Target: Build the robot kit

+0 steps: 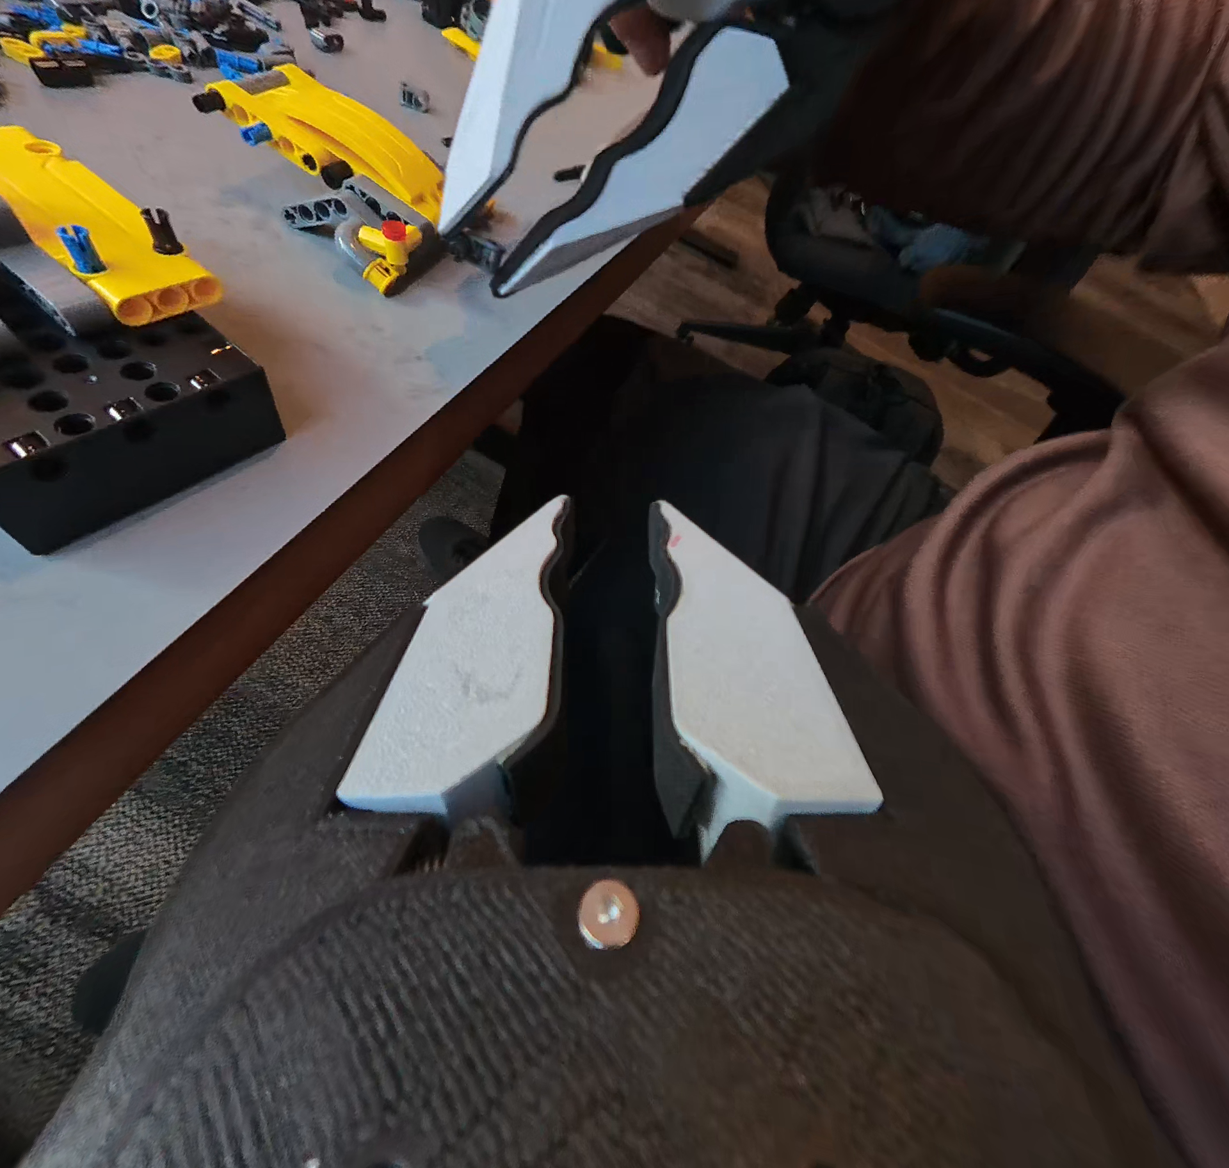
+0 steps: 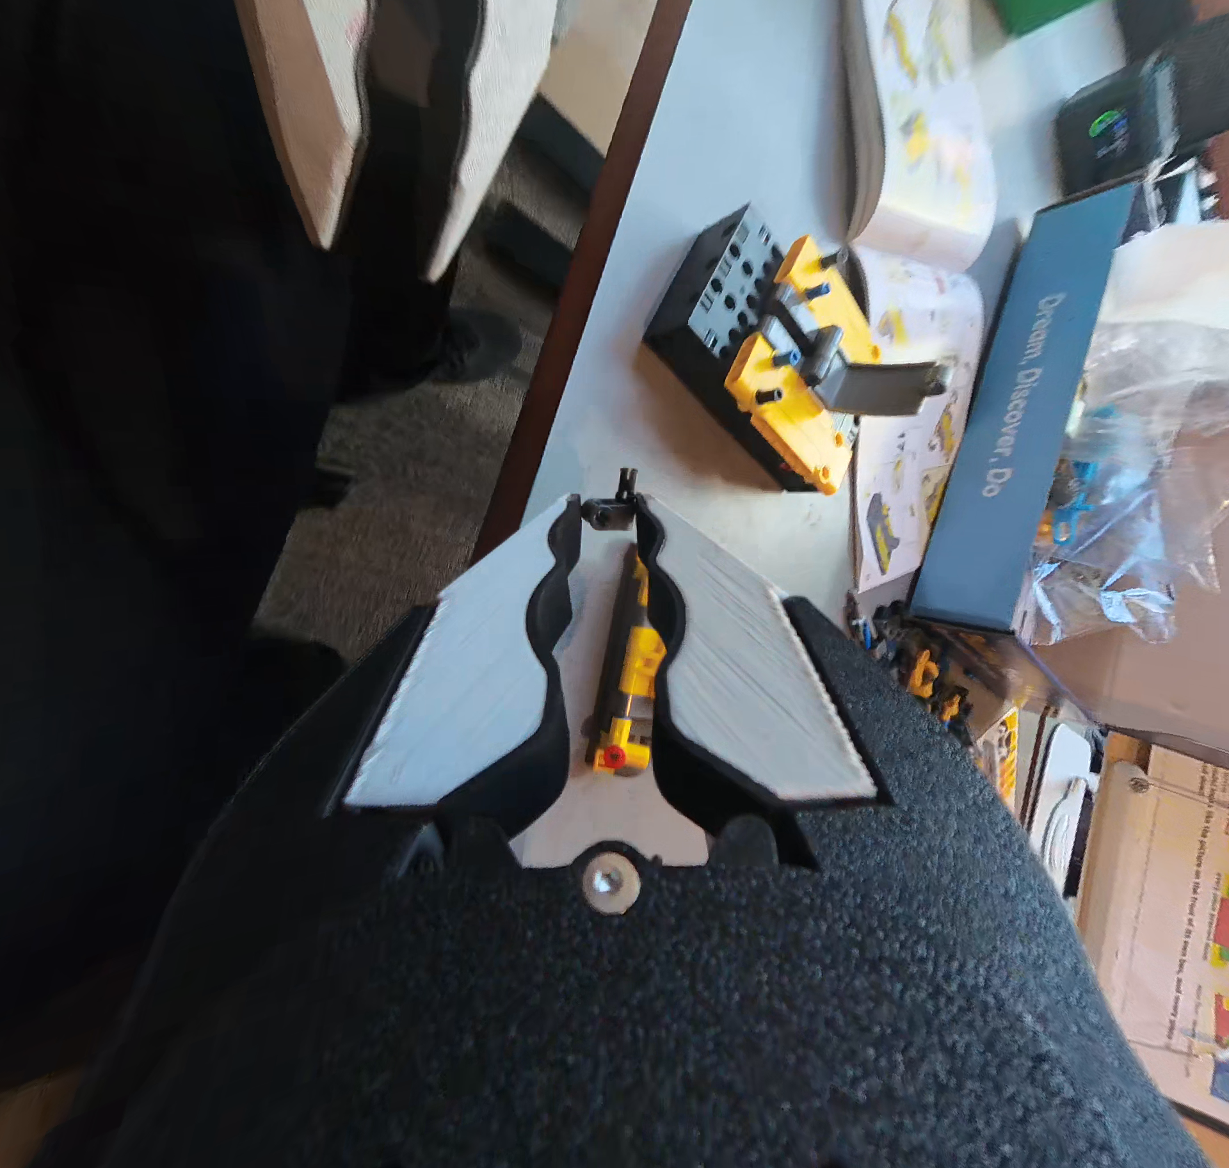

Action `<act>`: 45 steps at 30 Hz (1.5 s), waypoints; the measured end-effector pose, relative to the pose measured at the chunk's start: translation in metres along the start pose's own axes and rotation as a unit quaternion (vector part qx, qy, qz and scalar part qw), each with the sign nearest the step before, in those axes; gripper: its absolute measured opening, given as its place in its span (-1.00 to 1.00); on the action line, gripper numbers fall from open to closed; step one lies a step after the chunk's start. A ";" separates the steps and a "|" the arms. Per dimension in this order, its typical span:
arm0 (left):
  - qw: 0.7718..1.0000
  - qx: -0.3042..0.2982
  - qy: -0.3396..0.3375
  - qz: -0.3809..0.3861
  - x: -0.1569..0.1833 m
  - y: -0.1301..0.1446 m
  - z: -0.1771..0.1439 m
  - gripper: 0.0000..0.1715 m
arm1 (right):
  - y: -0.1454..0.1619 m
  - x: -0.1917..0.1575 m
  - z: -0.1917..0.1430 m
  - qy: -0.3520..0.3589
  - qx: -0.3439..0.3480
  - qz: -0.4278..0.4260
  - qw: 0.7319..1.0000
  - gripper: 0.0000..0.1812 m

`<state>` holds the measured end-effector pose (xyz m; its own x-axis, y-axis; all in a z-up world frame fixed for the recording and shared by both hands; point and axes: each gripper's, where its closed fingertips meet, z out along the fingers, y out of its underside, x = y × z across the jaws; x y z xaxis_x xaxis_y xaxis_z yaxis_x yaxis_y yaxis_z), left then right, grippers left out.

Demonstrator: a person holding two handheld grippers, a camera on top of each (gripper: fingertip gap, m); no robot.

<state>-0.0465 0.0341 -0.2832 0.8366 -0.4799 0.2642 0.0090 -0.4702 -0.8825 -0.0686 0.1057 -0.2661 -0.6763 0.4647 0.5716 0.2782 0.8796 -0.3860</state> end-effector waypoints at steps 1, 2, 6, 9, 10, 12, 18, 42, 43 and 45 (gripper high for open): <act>1.000 -0.005 0.000 0.006 0.000 0.002 0.001 -0.77 | 0.003 0.001 0.000 -0.004 -0.007 -0.002 1.000 -0.87; 1.000 -0.010 0.004 0.009 0.001 0.004 0.002 -0.77 | 0.004 0.001 0.000 -0.008 -0.008 -0.001 1.000 -0.87; 0.999 -0.026 0.025 0.001 0.004 0.010 0.005 -0.77 | 0.009 0.003 0.003 -0.026 -0.017 0.005 1.000 -0.86; 0.999 -0.037 0.025 0.010 0.002 0.014 0.005 -0.77 | 0.016 0.002 0.006 -0.044 -0.032 -0.005 0.999 -0.86; 0.999 -0.039 0.025 0.011 0.001 0.014 0.005 -0.78 | 0.018 0.000 0.007 -0.052 -0.035 -0.006 0.998 -0.87; 0.999 -0.037 0.030 0.006 0.001 0.014 0.005 -0.77 | 0.021 -0.002 0.007 -0.064 -0.044 -0.011 0.997 -0.89; 0.999 -0.043 0.029 0.007 0.001 0.016 0.007 -0.78 | 0.039 -0.011 -0.004 -0.089 -0.073 -0.022 0.993 -0.86; 0.997 -0.071 0.008 0.024 -0.005 0.025 0.018 -0.79 | 0.087 -0.029 -0.035 -0.221 -0.154 -0.107 0.957 -0.85; 0.997 -0.070 0.009 0.023 -0.005 0.025 0.018 -0.79 | 0.087 -0.029 -0.035 -0.220 -0.156 -0.107 0.957 -0.84; 0.997 -0.071 0.011 0.024 -0.005 0.025 0.018 -0.79 | 0.090 -0.026 -0.037 -0.215 -0.169 -0.107 0.956 -0.82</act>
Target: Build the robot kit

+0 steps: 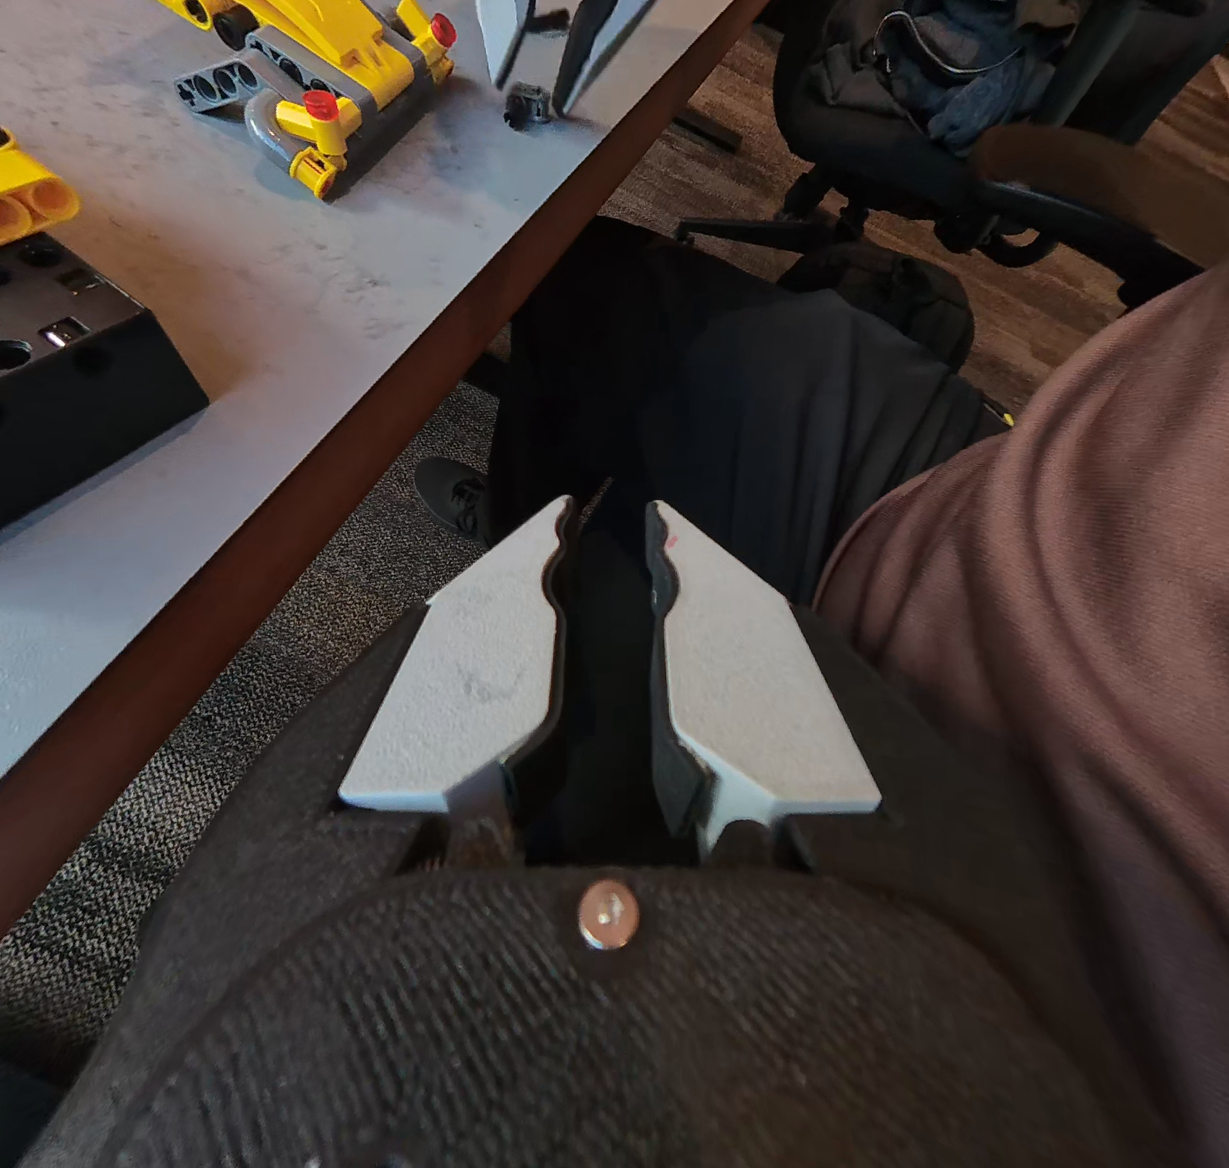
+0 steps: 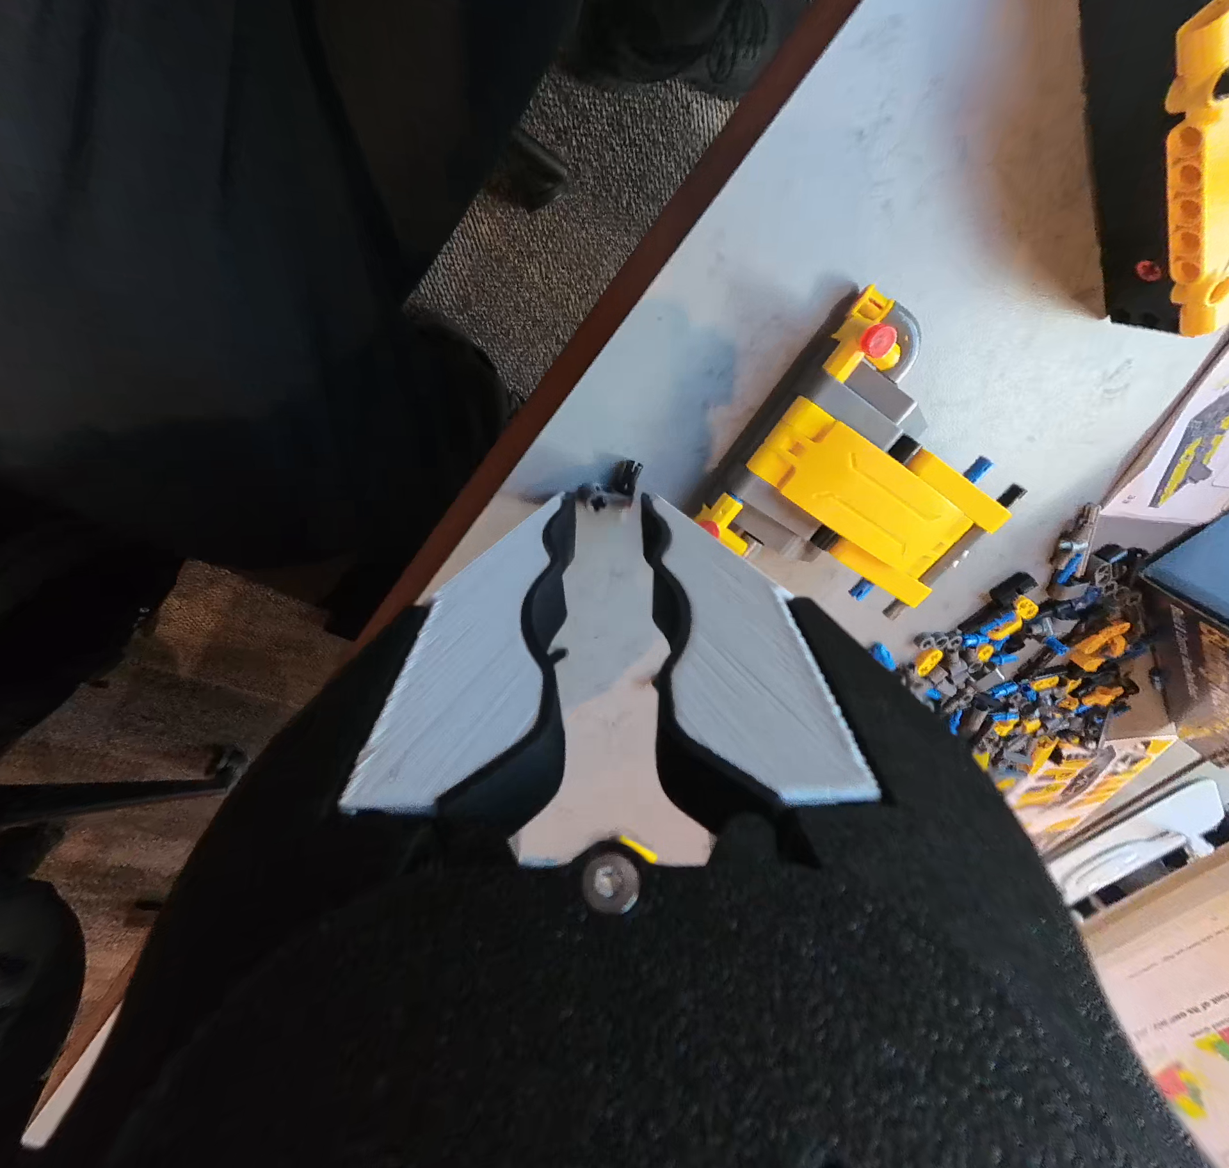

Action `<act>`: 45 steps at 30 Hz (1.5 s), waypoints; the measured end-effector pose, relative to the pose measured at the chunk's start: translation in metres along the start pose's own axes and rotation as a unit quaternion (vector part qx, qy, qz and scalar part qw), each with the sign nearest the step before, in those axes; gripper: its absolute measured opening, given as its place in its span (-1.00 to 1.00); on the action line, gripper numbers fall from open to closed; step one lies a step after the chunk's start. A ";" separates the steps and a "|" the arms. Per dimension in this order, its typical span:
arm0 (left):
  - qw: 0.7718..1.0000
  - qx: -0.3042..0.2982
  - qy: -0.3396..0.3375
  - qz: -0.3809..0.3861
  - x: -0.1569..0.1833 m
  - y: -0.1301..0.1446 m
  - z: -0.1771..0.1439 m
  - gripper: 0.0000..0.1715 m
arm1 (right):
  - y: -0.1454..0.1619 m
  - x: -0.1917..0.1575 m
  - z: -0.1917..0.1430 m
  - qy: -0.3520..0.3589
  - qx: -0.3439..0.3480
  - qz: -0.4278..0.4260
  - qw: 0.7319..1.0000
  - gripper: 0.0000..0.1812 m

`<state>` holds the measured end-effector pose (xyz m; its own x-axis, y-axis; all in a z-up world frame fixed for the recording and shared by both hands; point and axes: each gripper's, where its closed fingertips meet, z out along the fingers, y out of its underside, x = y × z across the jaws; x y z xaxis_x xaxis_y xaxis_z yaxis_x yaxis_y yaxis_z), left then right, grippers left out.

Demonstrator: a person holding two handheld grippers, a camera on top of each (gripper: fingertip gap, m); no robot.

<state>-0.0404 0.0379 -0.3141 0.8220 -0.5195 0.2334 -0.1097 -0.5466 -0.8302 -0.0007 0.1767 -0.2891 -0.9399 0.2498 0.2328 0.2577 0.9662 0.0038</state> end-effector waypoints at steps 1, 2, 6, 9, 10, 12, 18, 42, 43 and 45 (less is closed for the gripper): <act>1.000 -0.003 0.000 0.000 0.000 0.001 0.000 -0.79 | 0.002 0.001 -0.002 0.005 -0.004 0.005 1.000 -0.82; 1.000 -0.004 0.001 0.000 0.000 0.001 0.000 -0.79 | 0.003 0.003 -0.005 0.011 0.000 0.014 1.000 -0.82; 1.000 -0.002 0.003 -0.002 0.000 0.001 -0.001 -0.79 | -0.001 0.008 -0.022 0.052 0.063 0.117 0.990 -0.86; 1.000 -0.002 0.007 -0.006 0.002 0.002 -0.001 -0.79 | 0.001 0.018 -0.030 0.111 0.123 0.273 0.948 -0.90; 1.000 -0.003 0.008 -0.007 0.002 0.002 0.000 -0.79 | 0.001 0.016 -0.029 0.117 0.144 0.328 0.926 -0.90; 1.000 -0.003 0.011 -0.008 0.004 0.002 0.000 -0.79 | -0.002 0.011 -0.028 0.127 0.190 0.405 0.886 -0.92; 1.000 -0.008 0.024 -0.006 0.010 0.002 0.006 -0.79 | -0.001 0.004 -0.020 0.136 0.225 0.507 0.821 -0.91; 1.000 -0.009 0.020 -0.007 0.005 0.003 0.004 -0.79 | 0.016 0.002 -0.006 0.139 0.188 0.507 0.829 -0.85; 1.000 -0.009 0.020 -0.007 0.006 0.003 0.004 -0.78 | 0.017 0.001 -0.008 0.140 0.192 0.510 0.827 -0.85; 1.000 -0.010 0.022 -0.005 0.007 0.003 0.004 -0.78 | 0.026 -0.002 -0.016 0.152 0.196 0.520 0.818 -0.85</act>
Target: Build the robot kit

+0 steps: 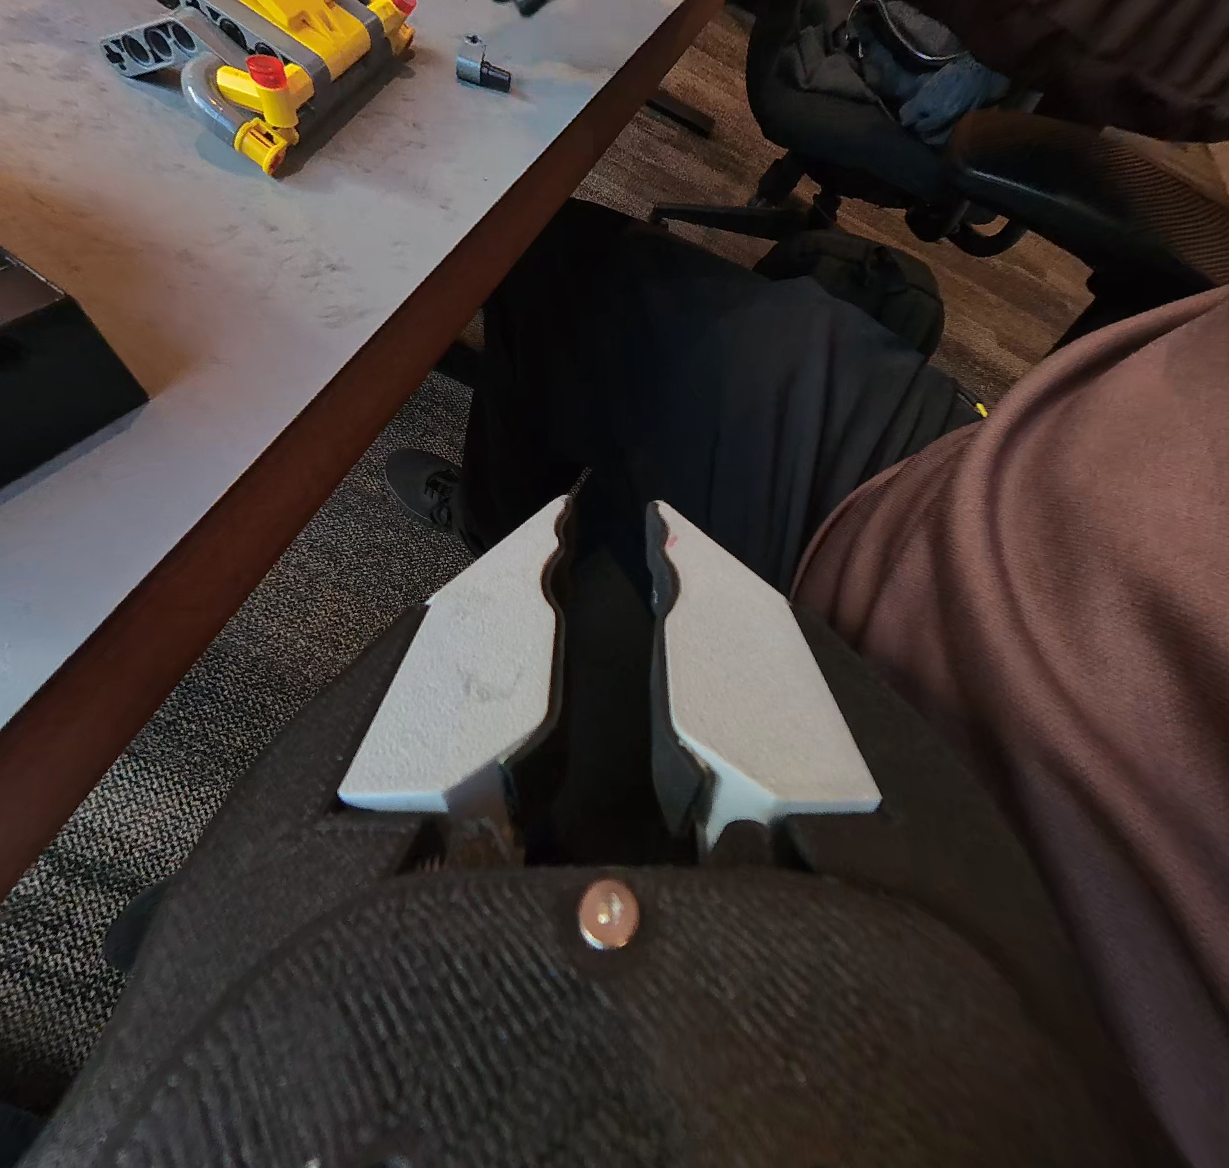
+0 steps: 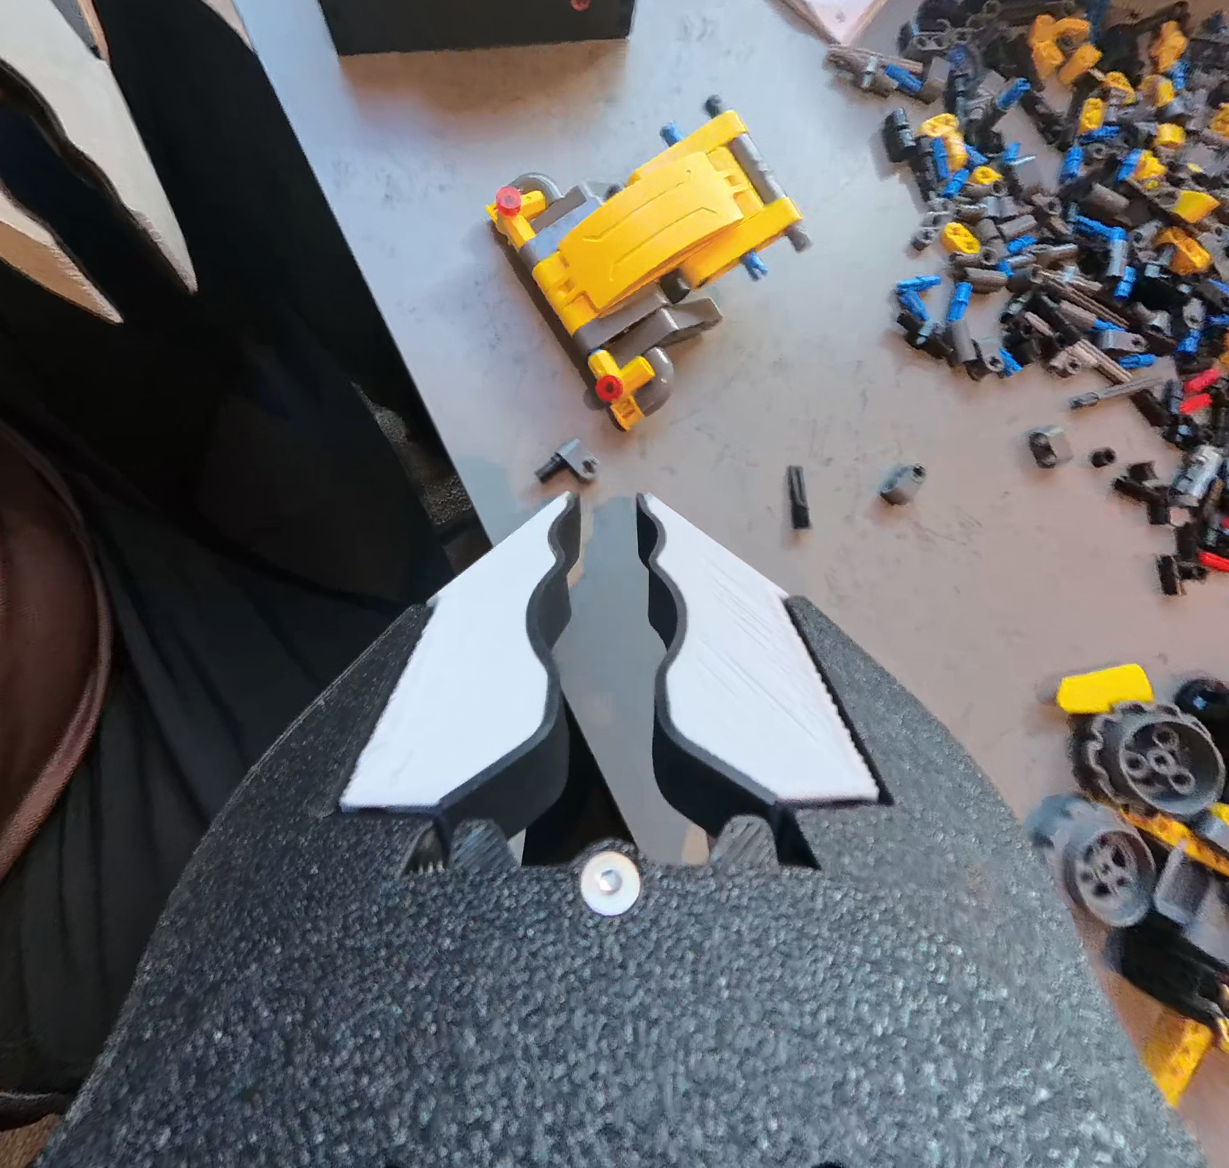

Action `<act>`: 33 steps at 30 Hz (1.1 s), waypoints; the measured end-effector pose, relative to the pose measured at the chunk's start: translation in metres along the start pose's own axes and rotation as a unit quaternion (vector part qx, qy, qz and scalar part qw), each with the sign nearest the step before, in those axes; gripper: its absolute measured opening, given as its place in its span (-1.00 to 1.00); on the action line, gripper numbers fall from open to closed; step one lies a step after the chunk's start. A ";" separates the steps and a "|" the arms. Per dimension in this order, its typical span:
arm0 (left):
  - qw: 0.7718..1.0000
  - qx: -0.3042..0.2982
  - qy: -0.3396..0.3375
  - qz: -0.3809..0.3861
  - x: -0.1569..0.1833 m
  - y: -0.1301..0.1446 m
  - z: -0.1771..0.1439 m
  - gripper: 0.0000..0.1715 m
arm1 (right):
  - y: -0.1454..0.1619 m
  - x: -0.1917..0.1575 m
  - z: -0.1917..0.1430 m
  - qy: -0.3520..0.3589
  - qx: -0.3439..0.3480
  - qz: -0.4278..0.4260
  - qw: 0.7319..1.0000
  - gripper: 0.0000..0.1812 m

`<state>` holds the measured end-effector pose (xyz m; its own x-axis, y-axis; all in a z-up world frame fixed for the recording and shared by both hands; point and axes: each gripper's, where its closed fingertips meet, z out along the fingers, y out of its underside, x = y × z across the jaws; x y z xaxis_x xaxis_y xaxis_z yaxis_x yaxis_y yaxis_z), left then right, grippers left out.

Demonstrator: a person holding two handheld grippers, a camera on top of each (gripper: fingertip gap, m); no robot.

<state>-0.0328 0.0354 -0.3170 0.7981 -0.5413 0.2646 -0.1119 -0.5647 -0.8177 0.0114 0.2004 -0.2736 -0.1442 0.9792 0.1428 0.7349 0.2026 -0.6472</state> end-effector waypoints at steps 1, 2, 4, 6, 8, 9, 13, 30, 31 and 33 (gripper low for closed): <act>1.000 0.001 0.000 0.001 0.000 0.000 0.000 -0.78 | 0.003 0.007 -0.005 0.009 0.002 0.009 1.000 -0.85; 1.000 0.002 -0.001 0.002 0.001 -0.001 0.000 -0.78 | 0.007 0.014 -0.011 0.020 0.002 0.020 1.000 -0.85; 1.000 0.002 -0.001 0.003 0.001 -0.001 0.000 -0.78 | 0.019 0.029 -0.020 0.039 -0.004 0.041 0.998 -0.86; 1.000 0.000 0.001 0.002 0.003 0.000 0.003 -0.78 | 0.028 0.034 -0.024 0.034 -0.008 0.063 0.997 -0.86; 1.000 -0.003 0.001 0.006 0.005 0.000 0.006 -0.78 | 0.031 0.032 -0.023 0.019 -0.006 0.071 0.997 -0.86; 1.000 -0.005 -0.001 0.010 0.006 0.000 0.008 -0.78 | 0.033 0.032 -0.023 0.018 -0.011 0.064 0.998 -0.86; 1.000 0.002 0.001 0.023 0.013 -0.005 0.013 -0.76 | 0.047 0.035 -0.018 -0.007 -0.040 0.039 0.998 -0.85; 0.982 0.054 -0.047 0.173 0.011 -0.104 0.024 -0.76 | 0.014 -0.002 -0.018 -0.123 -0.040 -0.039 0.991 -0.99; 0.976 0.056 -0.058 0.204 0.010 -0.116 0.028 -0.76 | 0.007 -0.007 -0.021 -0.134 -0.042 -0.035 0.990 -0.99; 0.959 0.051 -0.083 0.268 0.006 -0.133 0.041 -0.77 | -0.009 -0.019 -0.027 -0.166 -0.042 -0.008 0.985 -0.99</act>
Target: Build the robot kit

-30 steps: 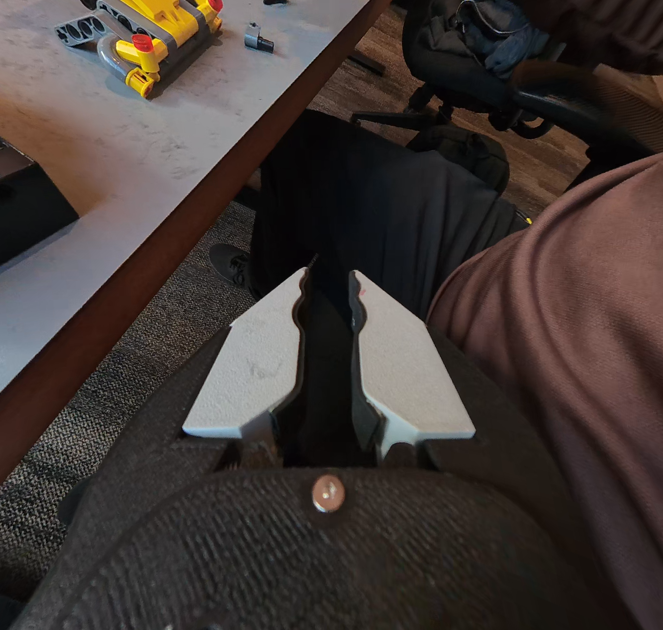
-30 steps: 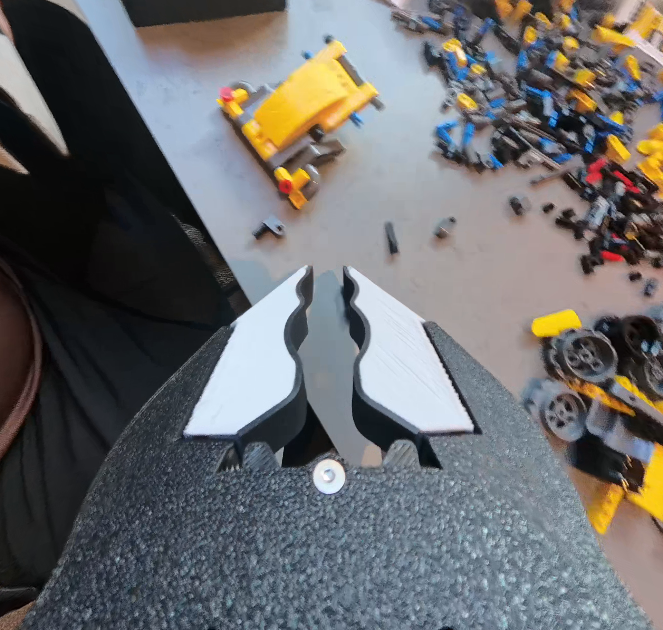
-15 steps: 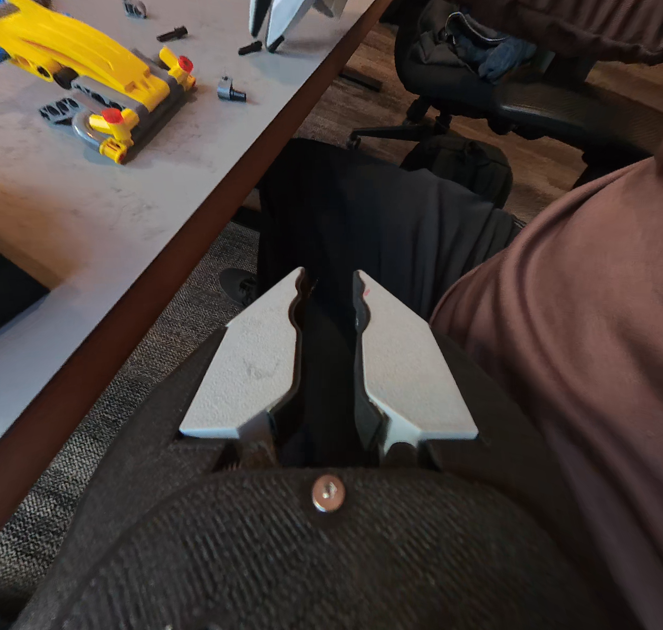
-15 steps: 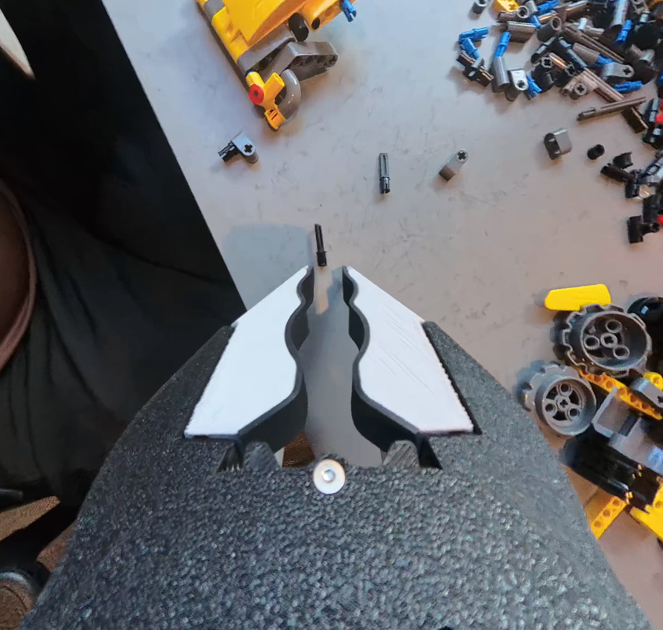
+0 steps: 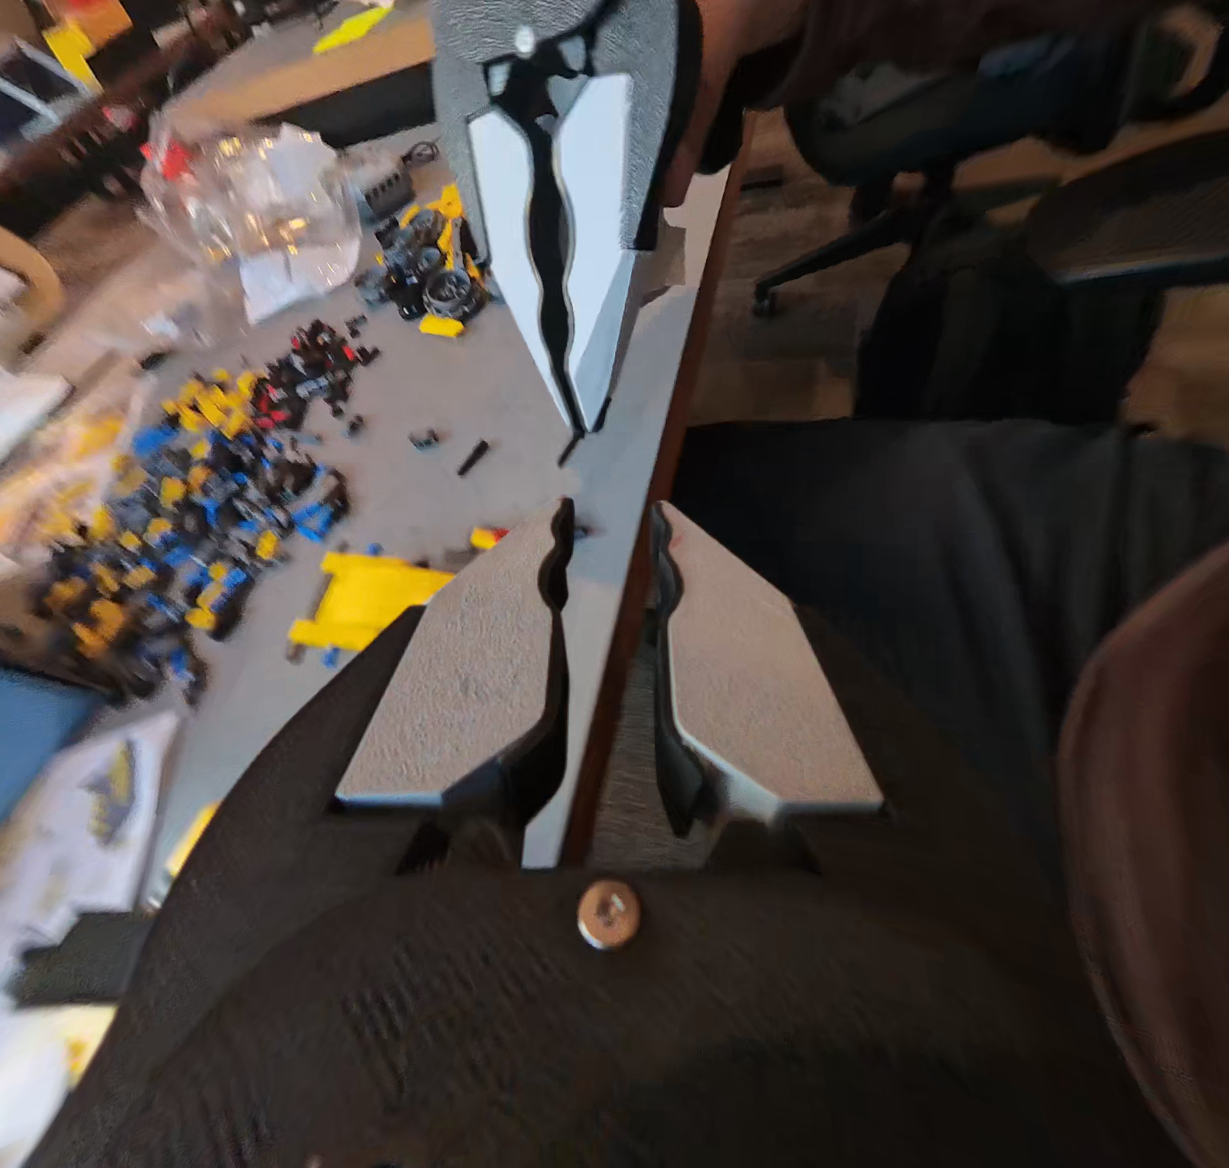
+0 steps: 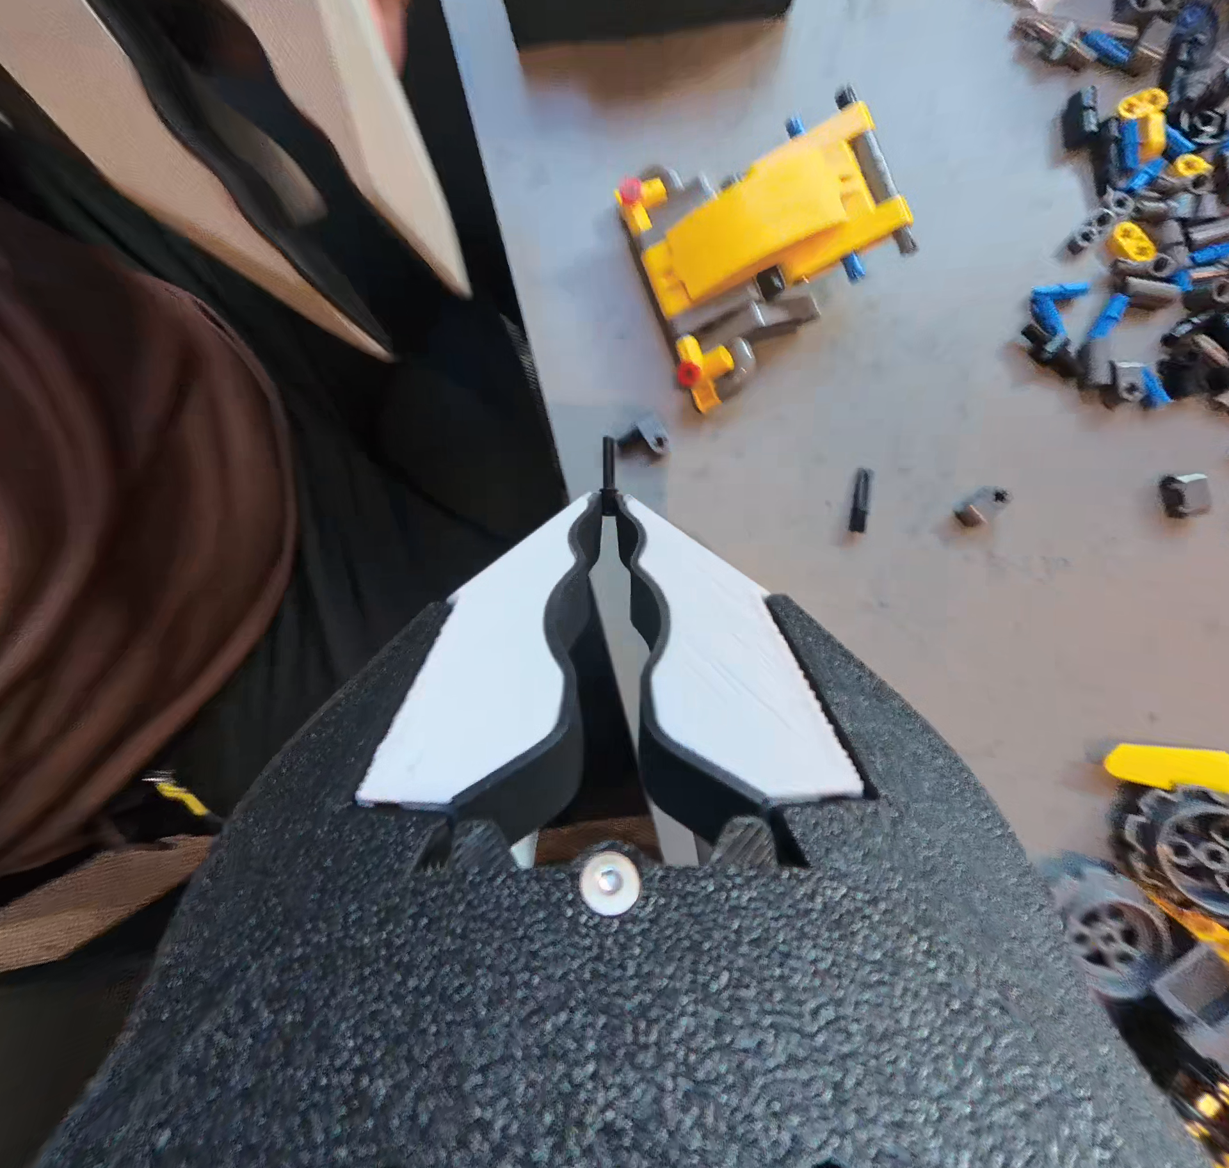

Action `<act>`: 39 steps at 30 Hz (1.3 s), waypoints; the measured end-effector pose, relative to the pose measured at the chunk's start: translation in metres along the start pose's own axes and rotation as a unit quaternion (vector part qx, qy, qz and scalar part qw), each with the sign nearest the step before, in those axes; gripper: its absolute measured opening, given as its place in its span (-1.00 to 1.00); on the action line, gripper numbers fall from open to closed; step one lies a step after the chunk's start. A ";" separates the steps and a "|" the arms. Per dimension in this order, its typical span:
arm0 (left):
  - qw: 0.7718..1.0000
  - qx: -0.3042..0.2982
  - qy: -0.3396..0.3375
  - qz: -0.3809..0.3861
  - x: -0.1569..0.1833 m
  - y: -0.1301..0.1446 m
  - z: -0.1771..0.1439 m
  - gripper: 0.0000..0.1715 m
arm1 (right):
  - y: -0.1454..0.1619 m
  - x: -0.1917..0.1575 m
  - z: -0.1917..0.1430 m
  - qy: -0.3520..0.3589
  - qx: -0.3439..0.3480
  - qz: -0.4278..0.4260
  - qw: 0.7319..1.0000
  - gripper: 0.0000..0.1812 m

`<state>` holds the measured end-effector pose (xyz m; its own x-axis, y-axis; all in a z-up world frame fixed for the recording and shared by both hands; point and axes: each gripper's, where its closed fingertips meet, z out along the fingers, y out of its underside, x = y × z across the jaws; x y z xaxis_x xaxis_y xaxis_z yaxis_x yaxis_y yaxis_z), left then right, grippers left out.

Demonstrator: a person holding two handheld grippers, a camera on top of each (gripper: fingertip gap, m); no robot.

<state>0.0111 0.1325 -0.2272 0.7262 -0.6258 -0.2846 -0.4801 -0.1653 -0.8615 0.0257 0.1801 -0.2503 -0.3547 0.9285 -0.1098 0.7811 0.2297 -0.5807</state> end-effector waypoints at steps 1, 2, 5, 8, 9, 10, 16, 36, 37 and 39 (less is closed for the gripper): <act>0.999 -0.007 -0.010 0.034 -0.003 -0.002 0.008 -0.76 | -0.008 -0.006 -0.002 -0.020 0.006 0.017 1.000 -1.00; 0.997 -0.018 -0.027 0.068 -0.008 -0.002 0.015 -0.71 | -0.015 -0.012 -0.004 -0.040 0.013 0.035 0.999 -1.00; 0.981 -0.040 -0.083 0.173 -0.016 0.005 0.025 -0.69 | -0.025 -0.025 -0.009 -0.085 0.018 0.075 0.993 -1.00; 0.955 -0.024 -0.116 0.270 -0.009 0.002 0.025 -0.78 | -0.024 -0.035 -0.009 -0.126 0.007 0.109 0.986 -1.00; 0.949 -0.023 -0.123 0.289 -0.008 0.000 0.024 -0.78 | -0.022 -0.037 -0.008 -0.137 0.003 0.118 0.984 -1.00; 0.945 -0.024 -0.125 0.300 -0.006 0.000 0.025 -0.78 | -0.021 -0.038 -0.007 -0.143 -0.001 0.125 0.982 -1.00; 0.934 -0.021 -0.138 0.329 -0.004 -0.002 0.023 -0.96 | -0.020 -0.037 -0.001 -0.153 0.004 0.143 0.978 -1.00; 0.999 0.041 -0.007 -0.011 -0.004 -0.003 0.013 -0.98 | -0.039 -0.037 -0.006 -0.127 0.131 0.107 0.977 -0.98; 0.999 0.045 -0.001 -0.026 -0.004 -0.004 0.012 -0.98 | -0.040 -0.038 -0.007 -0.123 0.142 0.095 0.978 -0.95; 0.997 0.049 0.013 -0.051 -0.003 -0.005 0.010 -0.97 | -0.039 -0.043 -0.011 -0.105 0.162 0.053 0.980 -0.85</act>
<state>0.0162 0.1432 -0.2261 0.7547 -0.6296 -0.1843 -0.3540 -0.1543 -0.9224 0.0163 0.1340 -0.2144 -0.4049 0.8534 -0.3282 0.6281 -0.0013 -0.7781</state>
